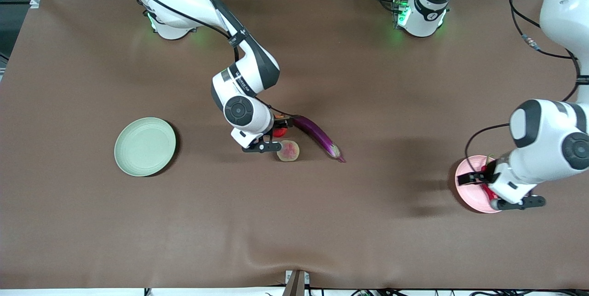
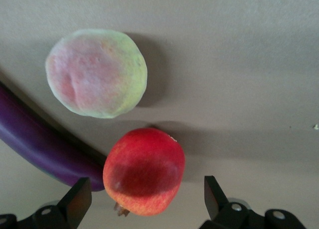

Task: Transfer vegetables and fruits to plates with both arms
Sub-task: 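Release the chili on the pink plate while the right gripper grasps the apple, then carry the apple to the green plate while the left gripper reaches the eggplant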

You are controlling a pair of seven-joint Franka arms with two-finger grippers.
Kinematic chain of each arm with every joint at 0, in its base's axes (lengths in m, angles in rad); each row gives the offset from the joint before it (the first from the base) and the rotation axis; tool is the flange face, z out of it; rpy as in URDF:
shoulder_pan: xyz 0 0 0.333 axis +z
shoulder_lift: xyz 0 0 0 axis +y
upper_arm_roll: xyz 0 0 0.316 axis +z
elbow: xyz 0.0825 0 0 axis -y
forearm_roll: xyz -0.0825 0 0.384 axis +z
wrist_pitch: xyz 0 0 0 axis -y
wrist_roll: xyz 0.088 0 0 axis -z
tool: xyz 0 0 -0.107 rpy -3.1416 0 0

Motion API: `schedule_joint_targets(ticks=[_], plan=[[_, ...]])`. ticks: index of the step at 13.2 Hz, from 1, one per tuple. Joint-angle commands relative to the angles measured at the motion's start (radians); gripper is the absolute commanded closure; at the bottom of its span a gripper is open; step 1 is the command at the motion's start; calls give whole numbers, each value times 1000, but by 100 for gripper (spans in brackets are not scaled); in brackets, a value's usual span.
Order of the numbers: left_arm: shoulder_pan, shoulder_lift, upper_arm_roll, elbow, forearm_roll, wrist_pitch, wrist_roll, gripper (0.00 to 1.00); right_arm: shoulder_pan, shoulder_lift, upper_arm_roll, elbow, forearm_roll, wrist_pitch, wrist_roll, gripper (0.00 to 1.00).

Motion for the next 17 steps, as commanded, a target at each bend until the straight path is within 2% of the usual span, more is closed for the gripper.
schedule_joint_targets(ticks=[1,4,5,6,8,10,13,17], plan=[[-44,-16,-46,-13,-15,-38,-202,0,34,13,-13,-9,-3,38,13,0],[-179,-8,-48,-16,-17,-39,-423,0,61,44,-16,-9,-20,85,54,0],[-222,-1,-48,-13,-15,-39,-500,0,63,53,-16,-9,-46,101,57,16],[-262,13,-48,-13,-10,-35,-564,0,63,55,-15,-4,-98,99,59,66],[-334,33,-45,-16,-14,-29,-687,0,51,45,-15,1,-132,66,46,99],[-391,50,-43,-25,-12,-27,-804,0,19,30,-15,49,-131,-63,45,100],[-484,78,-40,-28,-7,0,-1001,0,-87,6,-9,145,-118,-276,13,100],[-598,137,-19,-28,0,108,-1230,0,-299,-106,-15,131,-135,-433,-353,100]])
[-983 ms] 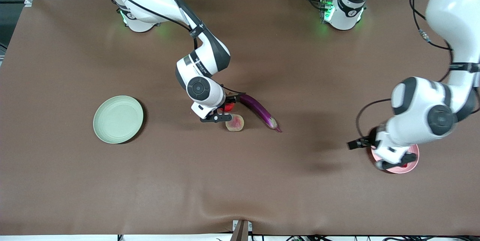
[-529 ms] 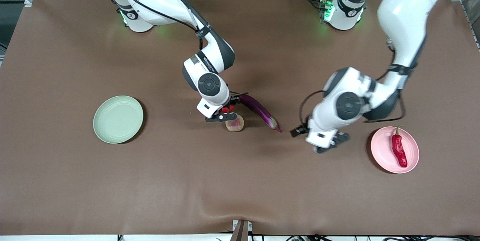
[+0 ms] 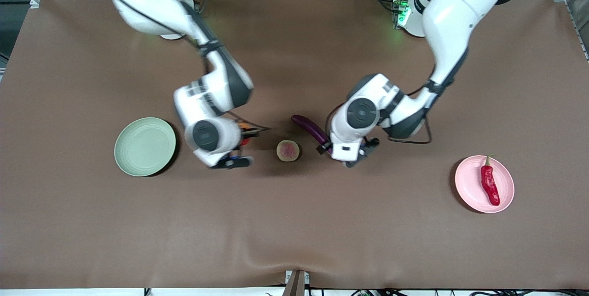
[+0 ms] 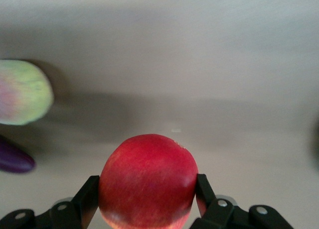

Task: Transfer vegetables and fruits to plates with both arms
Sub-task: 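Carry the apple to the green plate while the left gripper reaches the eggplant, then lower the apple onto the green plate while the left gripper grasps the eggplant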

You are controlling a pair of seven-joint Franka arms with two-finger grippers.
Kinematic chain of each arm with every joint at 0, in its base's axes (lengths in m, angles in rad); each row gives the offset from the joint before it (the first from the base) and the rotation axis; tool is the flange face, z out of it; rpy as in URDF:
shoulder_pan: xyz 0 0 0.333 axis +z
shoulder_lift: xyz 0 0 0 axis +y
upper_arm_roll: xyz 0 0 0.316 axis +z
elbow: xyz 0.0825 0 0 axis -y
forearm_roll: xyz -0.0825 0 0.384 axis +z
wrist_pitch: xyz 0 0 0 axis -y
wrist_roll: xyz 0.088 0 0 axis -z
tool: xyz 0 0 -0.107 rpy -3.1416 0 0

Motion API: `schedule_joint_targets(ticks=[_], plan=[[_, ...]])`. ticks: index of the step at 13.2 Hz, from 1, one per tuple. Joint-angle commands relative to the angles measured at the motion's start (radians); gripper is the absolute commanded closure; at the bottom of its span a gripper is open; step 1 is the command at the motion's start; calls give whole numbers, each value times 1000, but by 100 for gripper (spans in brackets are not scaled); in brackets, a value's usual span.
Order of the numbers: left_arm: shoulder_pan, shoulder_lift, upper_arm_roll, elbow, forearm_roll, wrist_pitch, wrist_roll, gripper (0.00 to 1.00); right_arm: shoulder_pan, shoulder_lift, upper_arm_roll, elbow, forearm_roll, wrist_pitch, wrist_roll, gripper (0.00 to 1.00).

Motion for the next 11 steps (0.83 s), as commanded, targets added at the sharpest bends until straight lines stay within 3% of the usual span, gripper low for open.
schedule_joint_targets(ticks=[1,3,6,7,9,10,11], plan=[[-95,32,59,6,8,59,-132,0,-155,-98,19,-59,-49,-59,-225,100],[-178,42,125,-3,9,61,-190,0,-264,-141,20,-134,-138,-33,-344,100],[-185,49,131,-50,11,111,-253,0,-408,-182,22,-249,-146,52,-532,100],[-186,55,131,-51,9,117,-270,6,-448,-199,22,-322,-146,118,-595,100],[-189,65,131,-51,9,125,-290,39,-519,-219,23,-471,-144,239,-706,100],[-188,69,131,-51,11,125,-290,65,-539,-230,23,-516,-143,252,-755,100],[-182,67,131,-51,11,125,-290,100,-557,-241,23,-547,-138,251,-775,100]])
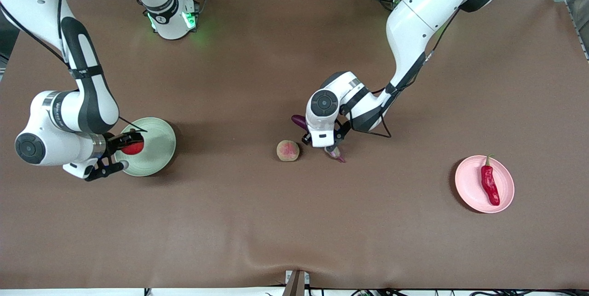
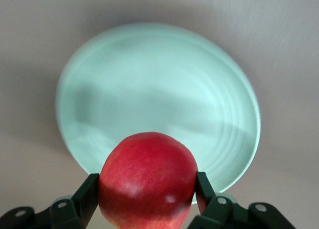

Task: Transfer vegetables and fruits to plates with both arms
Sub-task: 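Lower the apple onto the green plate while the left gripper grasps the eggplant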

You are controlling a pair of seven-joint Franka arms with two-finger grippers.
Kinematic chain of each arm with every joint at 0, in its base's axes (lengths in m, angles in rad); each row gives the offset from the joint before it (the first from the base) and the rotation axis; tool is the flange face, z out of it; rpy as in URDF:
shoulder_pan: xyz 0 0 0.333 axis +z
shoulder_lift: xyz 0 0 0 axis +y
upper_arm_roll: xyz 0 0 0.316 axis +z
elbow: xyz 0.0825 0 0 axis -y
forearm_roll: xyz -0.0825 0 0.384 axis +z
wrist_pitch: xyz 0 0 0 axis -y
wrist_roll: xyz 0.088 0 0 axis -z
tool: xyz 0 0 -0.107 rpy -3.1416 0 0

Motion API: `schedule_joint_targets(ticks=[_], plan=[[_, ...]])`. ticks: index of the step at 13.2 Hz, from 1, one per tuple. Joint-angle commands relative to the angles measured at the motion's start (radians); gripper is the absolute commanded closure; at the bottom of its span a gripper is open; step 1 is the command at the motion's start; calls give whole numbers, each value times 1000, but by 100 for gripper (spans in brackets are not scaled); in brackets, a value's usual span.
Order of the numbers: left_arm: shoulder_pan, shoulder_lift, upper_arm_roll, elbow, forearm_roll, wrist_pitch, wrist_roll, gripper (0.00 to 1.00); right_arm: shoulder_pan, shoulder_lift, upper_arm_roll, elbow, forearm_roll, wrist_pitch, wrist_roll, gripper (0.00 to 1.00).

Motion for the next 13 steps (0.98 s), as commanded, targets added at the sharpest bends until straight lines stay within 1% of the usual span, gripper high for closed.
schedule_joint_targets(ticks=[1,2,3,4,5,6,7,9,10,11,12,13], plan=[[10,-6,3,-4,11,13,-16,100,-44,-87,27,-146,-6,49,-55,100],[14,-20,3,-7,14,10,-7,100,-60,-81,27,-153,-4,81,-61,100],[26,-53,3,-11,24,-4,-4,100,-67,-76,27,-160,-4,102,-77,100],[55,-84,3,-13,33,-44,11,100,-73,-71,27,-161,-4,109,-89,87],[80,-119,0,-14,37,-79,39,100,-74,-67,27,-161,-4,109,-89,53],[112,-159,0,-16,37,-110,89,100,-73,-62,28,-160,0,109,-87,1],[146,-190,-3,-18,37,-128,140,100,-73,-61,28,-157,4,109,-86,0],[228,-221,-3,-19,37,-167,281,100,-64,-65,34,-143,19,89,-83,0],[279,-231,-6,-18,37,-173,365,100,-51,-68,40,-117,30,55,-78,0],[324,-239,-9,-16,34,-176,451,100,-38,-68,46,-67,65,-16,-71,0],[354,-244,-8,-16,33,-176,520,100,-25,-68,46,-2,118,-99,-46,0],[403,-244,-8,-18,34,-177,601,100,-4,-67,46,64,144,-174,12,0]])
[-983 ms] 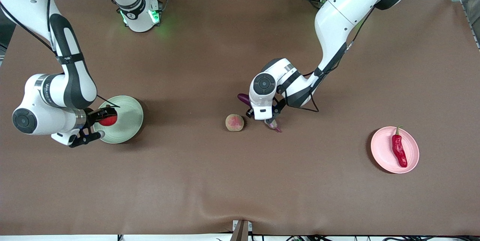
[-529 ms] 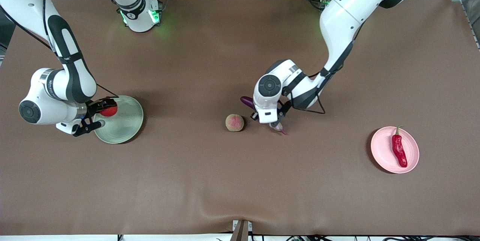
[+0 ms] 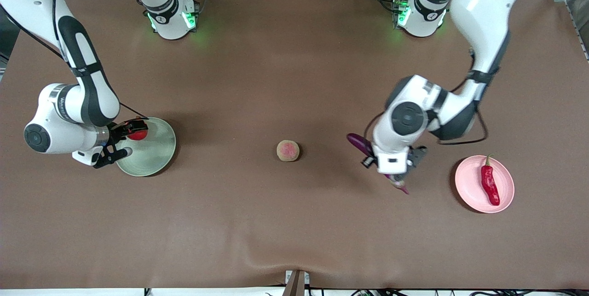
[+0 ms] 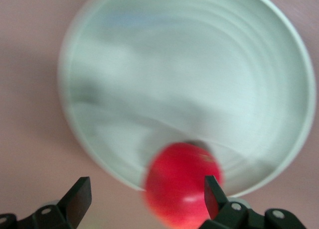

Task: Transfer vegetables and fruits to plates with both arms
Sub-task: 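Place the eggplant on the pink plate while the right gripper reaches the peach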

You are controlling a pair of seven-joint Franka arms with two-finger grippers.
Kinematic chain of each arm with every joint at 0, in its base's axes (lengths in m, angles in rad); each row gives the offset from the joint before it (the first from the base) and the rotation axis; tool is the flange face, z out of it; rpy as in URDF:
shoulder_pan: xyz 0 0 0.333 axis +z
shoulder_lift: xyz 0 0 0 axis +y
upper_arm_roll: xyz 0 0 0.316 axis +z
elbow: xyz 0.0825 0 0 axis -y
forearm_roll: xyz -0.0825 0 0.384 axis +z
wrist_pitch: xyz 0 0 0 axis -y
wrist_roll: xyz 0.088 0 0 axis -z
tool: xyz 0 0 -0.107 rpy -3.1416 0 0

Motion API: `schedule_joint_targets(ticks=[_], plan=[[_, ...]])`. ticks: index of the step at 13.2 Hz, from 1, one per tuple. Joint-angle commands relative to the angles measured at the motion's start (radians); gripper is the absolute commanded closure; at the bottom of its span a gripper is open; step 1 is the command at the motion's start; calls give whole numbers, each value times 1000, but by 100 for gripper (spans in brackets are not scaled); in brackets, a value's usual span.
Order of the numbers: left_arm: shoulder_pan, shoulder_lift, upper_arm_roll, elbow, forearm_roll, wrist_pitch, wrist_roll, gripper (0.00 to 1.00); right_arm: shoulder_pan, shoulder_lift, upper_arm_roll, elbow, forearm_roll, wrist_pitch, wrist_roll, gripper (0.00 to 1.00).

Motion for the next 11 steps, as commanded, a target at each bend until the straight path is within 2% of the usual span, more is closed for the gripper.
schedule_joint_targets(ticks=[1,3,5,8,9,11], plan=[[124,-23,-12,-29,12,-20,221,100,66,-25,5,160,52,-178,150,0],[236,-20,-10,-26,15,-39,440,100,173,-21,6,241,61,-211,372,0],[327,-4,-7,-18,21,-30,625,100,276,-5,5,297,138,-205,614,0],[431,49,-4,-6,107,18,786,100,411,97,5,424,225,-191,880,0],[447,65,-3,-6,108,39,816,100,454,137,5,473,232,-167,971,0],[458,92,-1,1,115,69,843,100,541,191,5,493,247,-22,1126,0]])
